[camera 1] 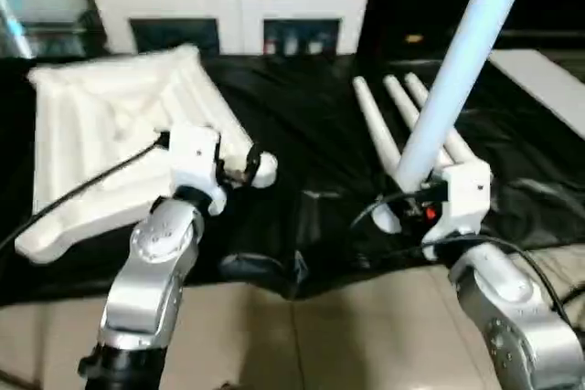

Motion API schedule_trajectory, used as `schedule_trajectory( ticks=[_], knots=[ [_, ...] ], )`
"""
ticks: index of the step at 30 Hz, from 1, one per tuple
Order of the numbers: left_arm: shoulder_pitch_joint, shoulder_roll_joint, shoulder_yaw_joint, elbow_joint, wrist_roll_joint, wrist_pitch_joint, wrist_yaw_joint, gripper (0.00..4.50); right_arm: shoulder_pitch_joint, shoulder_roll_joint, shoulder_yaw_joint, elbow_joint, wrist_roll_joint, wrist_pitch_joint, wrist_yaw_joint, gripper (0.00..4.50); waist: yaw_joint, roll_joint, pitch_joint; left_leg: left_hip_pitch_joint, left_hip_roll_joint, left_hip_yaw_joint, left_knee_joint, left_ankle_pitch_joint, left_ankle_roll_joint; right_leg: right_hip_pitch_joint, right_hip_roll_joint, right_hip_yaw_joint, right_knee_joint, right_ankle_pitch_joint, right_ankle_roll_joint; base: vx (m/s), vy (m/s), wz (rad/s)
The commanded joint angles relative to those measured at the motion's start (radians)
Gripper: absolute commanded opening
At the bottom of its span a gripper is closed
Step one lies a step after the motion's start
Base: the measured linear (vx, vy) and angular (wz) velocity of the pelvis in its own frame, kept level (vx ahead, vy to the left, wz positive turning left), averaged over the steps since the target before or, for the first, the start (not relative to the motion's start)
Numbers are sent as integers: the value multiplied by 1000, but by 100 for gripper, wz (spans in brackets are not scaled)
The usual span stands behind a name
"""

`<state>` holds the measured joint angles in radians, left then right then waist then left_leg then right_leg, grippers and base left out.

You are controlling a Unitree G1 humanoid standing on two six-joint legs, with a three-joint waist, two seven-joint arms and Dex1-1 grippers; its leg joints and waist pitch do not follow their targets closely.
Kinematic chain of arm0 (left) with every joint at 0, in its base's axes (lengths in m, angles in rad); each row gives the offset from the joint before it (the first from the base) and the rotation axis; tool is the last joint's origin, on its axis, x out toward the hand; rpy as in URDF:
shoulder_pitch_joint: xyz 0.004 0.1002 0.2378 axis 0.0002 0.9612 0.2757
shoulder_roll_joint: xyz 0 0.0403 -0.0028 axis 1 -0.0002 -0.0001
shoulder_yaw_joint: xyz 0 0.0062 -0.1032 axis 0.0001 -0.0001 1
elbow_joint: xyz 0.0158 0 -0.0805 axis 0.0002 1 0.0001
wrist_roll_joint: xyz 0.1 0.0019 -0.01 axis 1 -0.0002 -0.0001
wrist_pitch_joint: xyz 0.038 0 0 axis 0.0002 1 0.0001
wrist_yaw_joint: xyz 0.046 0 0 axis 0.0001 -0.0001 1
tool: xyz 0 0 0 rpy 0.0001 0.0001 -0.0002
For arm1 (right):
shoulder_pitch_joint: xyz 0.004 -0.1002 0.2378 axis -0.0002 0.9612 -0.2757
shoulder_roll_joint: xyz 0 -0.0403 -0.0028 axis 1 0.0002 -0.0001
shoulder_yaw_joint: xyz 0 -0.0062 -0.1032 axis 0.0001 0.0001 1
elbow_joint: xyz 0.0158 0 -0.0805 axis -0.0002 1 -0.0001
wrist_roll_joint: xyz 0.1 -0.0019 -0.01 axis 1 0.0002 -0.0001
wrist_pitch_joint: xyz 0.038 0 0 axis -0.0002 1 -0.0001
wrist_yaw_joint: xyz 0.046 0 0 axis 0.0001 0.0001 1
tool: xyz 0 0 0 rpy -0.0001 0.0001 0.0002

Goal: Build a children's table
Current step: Pick table leg

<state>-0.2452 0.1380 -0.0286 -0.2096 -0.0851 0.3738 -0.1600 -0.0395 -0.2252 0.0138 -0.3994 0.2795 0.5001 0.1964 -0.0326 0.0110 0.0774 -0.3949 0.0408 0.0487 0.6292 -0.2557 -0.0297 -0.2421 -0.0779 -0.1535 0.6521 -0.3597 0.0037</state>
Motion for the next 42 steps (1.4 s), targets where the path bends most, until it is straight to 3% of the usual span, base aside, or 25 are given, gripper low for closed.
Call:
schedule_trajectory(
  ticks=[1, 2, 3, 4, 5, 6, 7, 9, 11, 12, 13, 14, 15, 18, 20, 21, 22, 24, 26, 27, 29, 33, 36, 38, 42],
  knots=[
    [5, -1, 4, -20, -2, 11, 7, 447, -23, -13, 18, -15, -5, -1, 13, 187, 8, -46, -45, 13, 75, -1, 182, -227, 27, -9, -285, 107, -290, -878, -158, 29, -12, 63],
    [7, -4, 6, -21, 2, 12, 9, 447, -26, -16, 26, -11, -6, -4, 18, 187, -9, -34, -28, -74, 102, 2, 225, -86, 35, 66, -312, 92, -265, -827, -140, 123, 16, 41],
    [7, -4, 6, -21, 2, 12, 9, 447, -26, -16, 27, -11, -6, -5, 18, 187, 11, -20, -25, -78, 115, 5, 206, -78, 20, 91, -294, 68, -251, -751, -151, 123, 16, 41],
    [9, -4, 7, -24, 5, 13, 11, 447, -25, -12, 27, -9, 4, -3, 20, 187, 34, -14, -33, -33, 141, 27, 134, -95, 46, 89, -243, -2, -246, -640, -172, 200, 53, 38],
    [9, -4, 8, -24, 5, 13, 12, 447, -24, -9, 26, -9, 8, -2, 19, 187, 17, 29, -67, 93, 186, -10, -16, -174, 23, 54, -57, -12, -132, -351, -189, 169, 51, 47],
    [10, -3, 10, -25, 5, 13, 13, 447, -24, -4, 23, -8, 15, 0, 19, 187, -29, 37, -60, 129, 213, -57, -73, -172, 60, 17, 3, -23, -57, -189, -153, 169, 51, 47],
    [10, -3, 12, -26, 3, 14, 13, 447, -24, -3, 22, -7, 13, 0, 21, 187, -52, 41, -113, 239, 282, -147, -75, 62, 340, -149, 14, 48, 91, -63, -20, 211, 33, 20],
    [12, -2, 11, -31, 0, 16, 13, 447, -21, 1, 17, -7, 6, 1, 24, 187, -36, 31, -111, 220, 259, -128, -54, 497, 459, -220, -14, 79, 123, 14, 91, 217, 14, -1],
    [13, -3, 10, -32, -1, 17, 12, 447, -20, 2, 15, -6, 3, 1, 24, 187, -23, -16, -109, 197, 208, -57, -67, 512, 434, -249, -35, 123, 72, 205, 50, 188, -15, -14],
    [13, -3, 7, -32, -1, 18, 8, 447, -19, 3, 13, -6, 3, 1, 21, 187, -18, -40, -102, 177, 152, -14, -62, 395, 388, -225, -41, 139, 3, 298, -9, 185, -24, -8],
    [14, -4, 5, -33, 0, 19, 5, 447, -18, 3, 9, -5, 4, 1, 16, 187, 33, -127, -105, 45, -11, 69, 62, -121, 246, -37, -99, 276, -146, 78, -54, 187, -41, 16],
    [14, -5, 1, -33, 2, 20, 3, 447, -17, 2, 5, -3, 4, 0, 14, 187, 41, -90, -109, 38, 4, 47, 97, -130, 192, -10, -154, 300, -136, 6, -133, 212, -40, 0],
    [14, -6, -2, -33, 2, 20, 1, 447, -17, 3, 1, -1, 3, -1, 12, 187, 41, -98, -99, 10, 30, 31, 110, -100, 142, 12, -160, 278, -126, -55, -162, 212, -40, 0],
    [13, -8, -11, -29, 1, 22, -4, 447, -16, 5, -11, 0, 5, -2, 10, 187, 62, -58, -70, -12, 78, 16, 109, 34, 18, -7, -157, 224, -159, -139, -310, 160, -7, -15],
    [15, -15, -21, -28, 1, 22, -7, 447, -14, 3, -18, -1, 5, 0, 10, 187, 63, -13, -59, 20, 135, 16, 1, 46, 48, -42, -104, 156, -174, -261, -288, 142, 84, 3],
    [18, -23, -21, -24, -6, 15, -6, 447, -14, 1, -20, -2, 3, 2, 11, 187, 24, 45, -62, 80, 223, -48, -114, -199, 51, -95, 26, 91, -44, -142, -158, 148, 122, 7],
    [22, -27, -29, -21, -5, 16, -9, 447, -14, -4, -22, -2, 1, 3, 14, 187, 8, 36, -89, 141, 260, -92, -114, -193, 105, -135, 10, 101, 19, -11, -96, 174, 163, 8],
    [26, -32, -33, -17, 4, 14, 1, 447, -14, -7, -27, -2, 4, 4, 18, 187, 7, 29, -97, 145, 236, -91, -74, 141, 186, -165, 1, 107, 27, 112, -30, 149, 135, 10],
    [25, -30, -38, -14, 21, 5, 11, 447, -16, -11, -31, 0, 6, 6, 22, 187, 29, -19, -113, 116, 169, -43, 8, 873, 221, -168, -65, 170, -44, 435, 24, 106, 70, 4],
    [25, -34, -40, -11, 29, 0, 21, 447, -19, -14, -35, 3, 7, 7, 25, 187, 41, -46, -115, 44, 106, 3, 15, 788, 176, -104, -77, 194, -32, 681, -20, 86, 43, 4],
    [24, -40, -39, -6, 31, -3, 29, 447, -26, -14, -34, 9, 5, 7, 26, 187, 62, -45, -119, 15, 110, 15, -14, 514, 124, -62, -74, 187, -23, 894, -67, 0, 0, 0],
    [24, -73, -20, 11, -1, 9, 39, 447, -38, -10, -33, 14, -2, 8, 23, 187, 24, 0, -89, 61, 219, -55, -85, 103, 85, -94, -29, 132, -39, 211, -224, 0, 0, 0],
    [22, -66, -40, 21, 27, 12, 43, 447, -31, -14, -39, 12, -2, 5, 25, 187, 19, -9, -74, 41, 200, -22, -81, -78, 149, -88, -63, 141, -86, 135, -267, -61, -51, 9],
    [21, -66, -47, 30, 24, 4, 31, 447, -29, -17, -50, 12, 5, 6, 28, 187, 47, -39, -66, 25, 154, 44, -61, -168, 64, -71, -116, 176, -132, -111, -212, -61, -65, 12],
    [23, -39, -57, 40, -43, 40, -77, 447, -41, -29, -83, 12, 56, 25, 65, 187, 56, -13, -59, 40, 181, 48, -96, -220, -10, -97, -80, 163, -127, -213, -142, -29, -30, 3]
  ],
)
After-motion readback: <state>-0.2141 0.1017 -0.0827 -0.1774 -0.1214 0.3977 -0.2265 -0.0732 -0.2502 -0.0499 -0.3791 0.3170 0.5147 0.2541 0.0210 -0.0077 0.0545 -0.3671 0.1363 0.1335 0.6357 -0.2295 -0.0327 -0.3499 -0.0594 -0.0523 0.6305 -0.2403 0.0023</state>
